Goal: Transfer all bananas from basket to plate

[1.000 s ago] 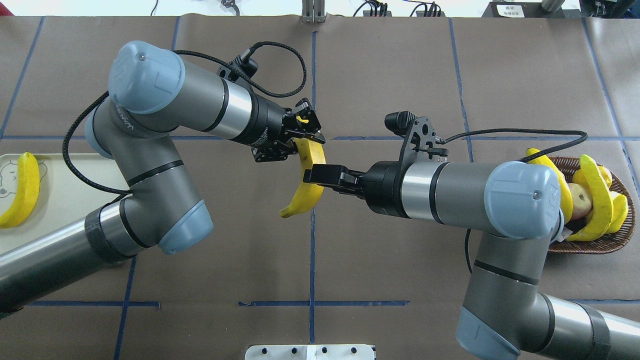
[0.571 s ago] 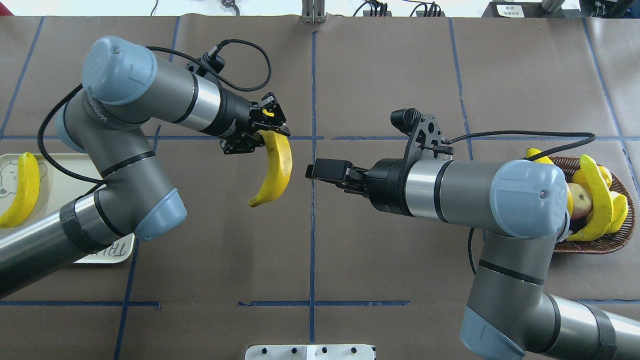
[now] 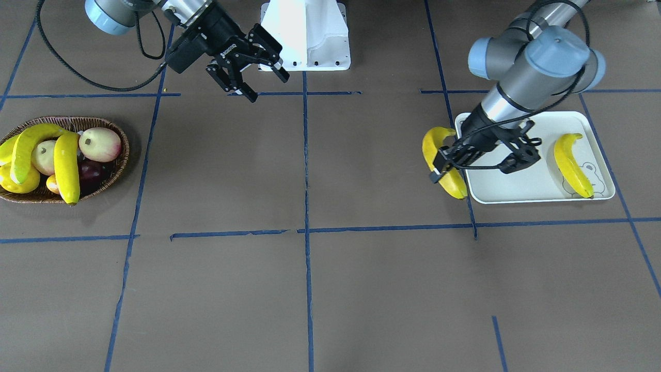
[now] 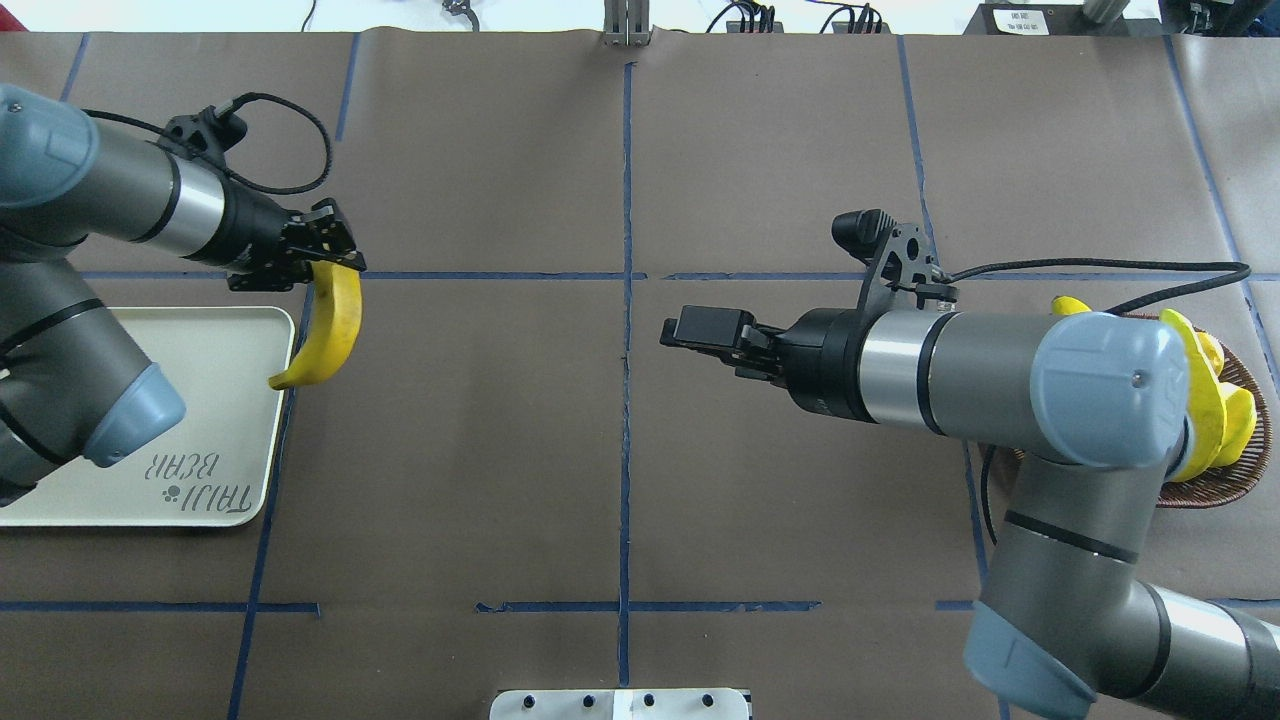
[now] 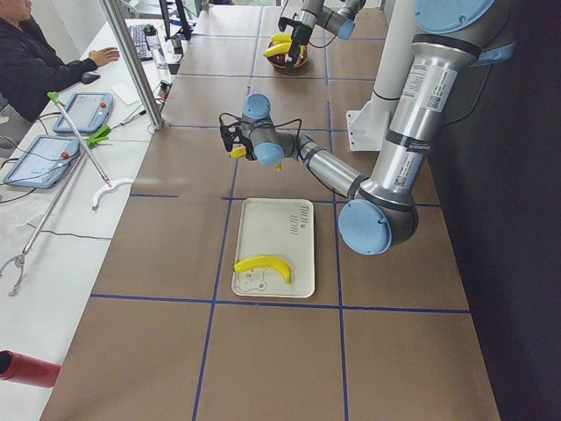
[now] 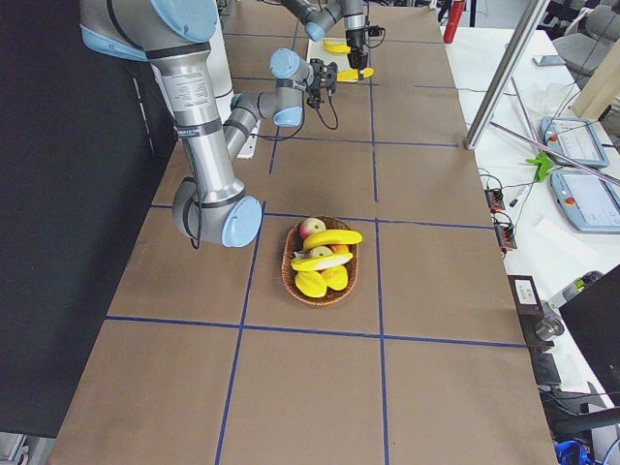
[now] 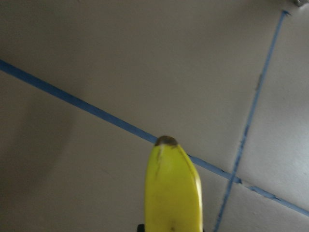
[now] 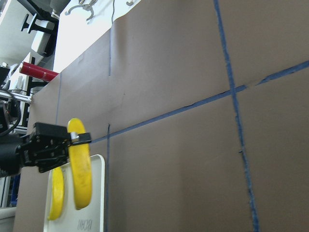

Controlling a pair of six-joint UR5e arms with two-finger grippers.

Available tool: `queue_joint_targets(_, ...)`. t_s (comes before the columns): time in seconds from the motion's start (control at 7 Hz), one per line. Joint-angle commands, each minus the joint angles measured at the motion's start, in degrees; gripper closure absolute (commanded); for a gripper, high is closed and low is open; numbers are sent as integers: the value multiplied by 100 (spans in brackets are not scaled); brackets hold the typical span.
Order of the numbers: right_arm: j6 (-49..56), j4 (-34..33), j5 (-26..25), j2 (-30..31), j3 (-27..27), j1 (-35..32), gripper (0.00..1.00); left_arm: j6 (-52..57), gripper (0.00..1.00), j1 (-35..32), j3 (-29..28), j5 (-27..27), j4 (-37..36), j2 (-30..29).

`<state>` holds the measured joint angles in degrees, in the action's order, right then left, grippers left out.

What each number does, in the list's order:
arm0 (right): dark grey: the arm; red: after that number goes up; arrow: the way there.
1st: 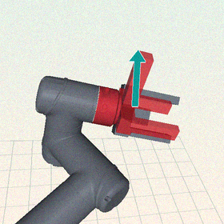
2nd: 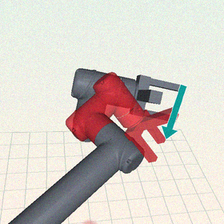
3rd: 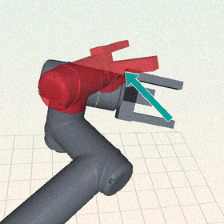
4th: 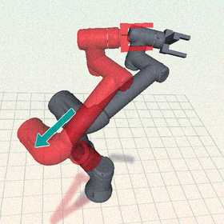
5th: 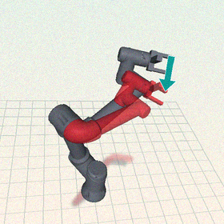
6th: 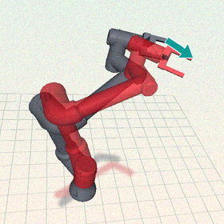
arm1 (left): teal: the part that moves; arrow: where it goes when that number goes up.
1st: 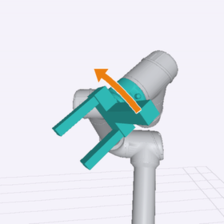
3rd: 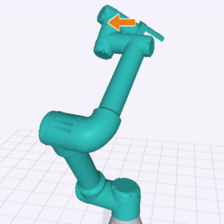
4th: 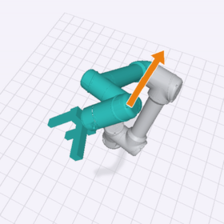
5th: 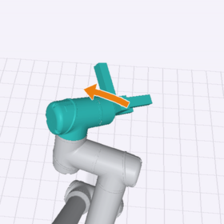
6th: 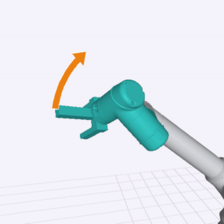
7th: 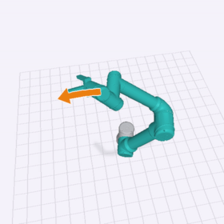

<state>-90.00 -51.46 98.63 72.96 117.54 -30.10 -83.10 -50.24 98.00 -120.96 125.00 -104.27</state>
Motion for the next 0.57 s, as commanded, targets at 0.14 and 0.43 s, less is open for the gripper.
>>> queue_joint_targets(0.14,2152,-1494,2007,515,23,-1759,1,1872,100,-363,-26,195,15,1415)
queue_joint_targets(0.43,3588,-1657,2255,1199,-3,-2322,1,2323,100,-364,-26,537,50,1856)
